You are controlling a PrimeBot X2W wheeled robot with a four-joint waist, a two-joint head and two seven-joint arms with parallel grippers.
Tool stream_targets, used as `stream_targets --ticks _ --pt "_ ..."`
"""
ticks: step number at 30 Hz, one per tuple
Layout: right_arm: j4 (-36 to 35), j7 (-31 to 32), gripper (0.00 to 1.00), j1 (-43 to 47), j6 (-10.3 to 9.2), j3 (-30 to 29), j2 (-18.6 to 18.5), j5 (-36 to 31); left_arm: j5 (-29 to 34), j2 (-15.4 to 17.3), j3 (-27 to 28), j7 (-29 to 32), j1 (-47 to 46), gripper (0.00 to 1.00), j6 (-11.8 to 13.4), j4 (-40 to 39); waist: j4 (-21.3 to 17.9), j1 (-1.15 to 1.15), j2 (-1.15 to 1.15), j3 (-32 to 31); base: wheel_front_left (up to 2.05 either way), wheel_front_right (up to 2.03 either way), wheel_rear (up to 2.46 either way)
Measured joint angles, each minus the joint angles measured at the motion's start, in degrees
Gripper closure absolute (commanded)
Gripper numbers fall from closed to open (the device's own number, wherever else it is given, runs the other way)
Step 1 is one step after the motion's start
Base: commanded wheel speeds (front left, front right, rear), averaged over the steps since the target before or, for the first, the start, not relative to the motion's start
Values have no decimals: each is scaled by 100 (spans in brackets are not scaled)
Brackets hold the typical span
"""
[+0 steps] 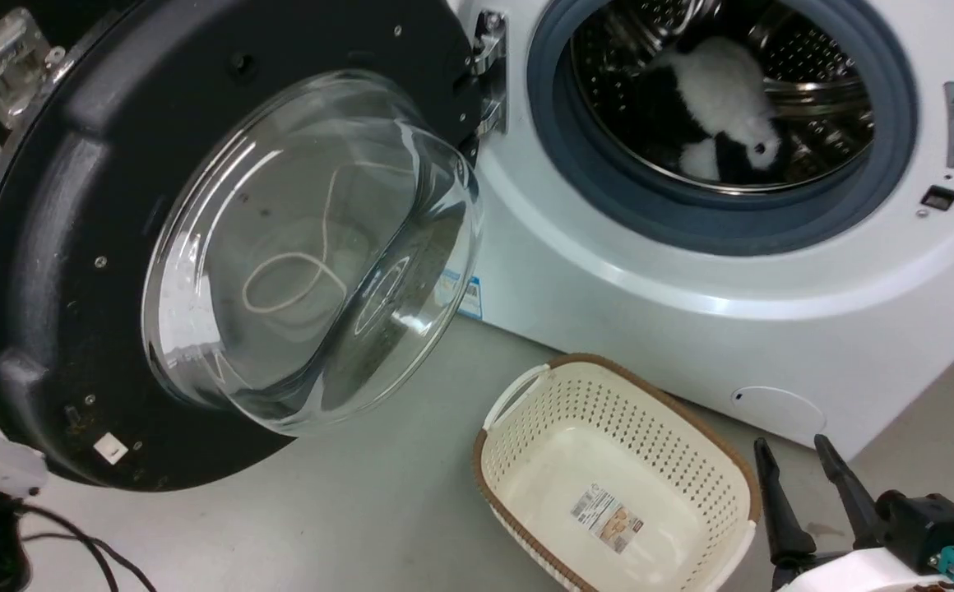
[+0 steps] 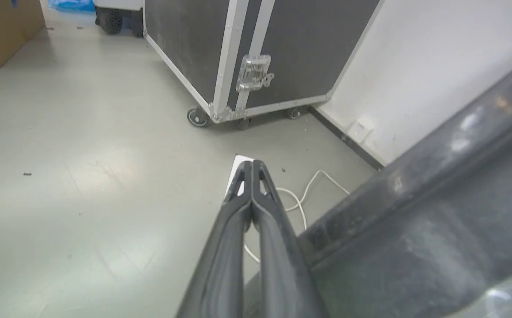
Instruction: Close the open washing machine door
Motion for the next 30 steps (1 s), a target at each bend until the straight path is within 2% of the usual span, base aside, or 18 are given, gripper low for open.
stream_targets --ticks 1,2,5,8,12,16,24,30 --pt "-12 0 0 0 0 -12 0 1 -37 32 -48 245 1 100 -7 70 20 0 0 28 0 0 0" --pt "-20 -2 0 0 0 -16 0 24 -171 108 -199 932 4 100 -93 149 95 0 0 68 0 0 0" --pt "-13 -33 0 0 0 -18 0 89 -469 200 -274 1434 25 100 -441 80 160 0 0 58 0 0 0" --pt "15 -86 0 0 0 -52 1 162 -754 233 -364 1896 121 100 -635 -49 225 -1 0 24 0 0 0" --pt "99 -189 0 0 0 -223 1 265 -969 254 -681 2535 460 100 -766 -271 311 -1 0 -64 0 0 0" --pt "219 -288 0 -1 0 -597 0 387 -1081 223 -1285 3063 989 100 -846 -776 380 -1 0 -212 0 0 0" --pt "388 -410 0 -2 0 -1060 0 559 -1506 280 -2934 3533 1810 100 -901 -2076 548 -1 0 -485 0 0 0" --pt "438 -483 0 -3 0 -1228 1 726 -1760 439 -4279 3133 1747 100 -951 -2457 508 -1 0 -532 0 0 0"
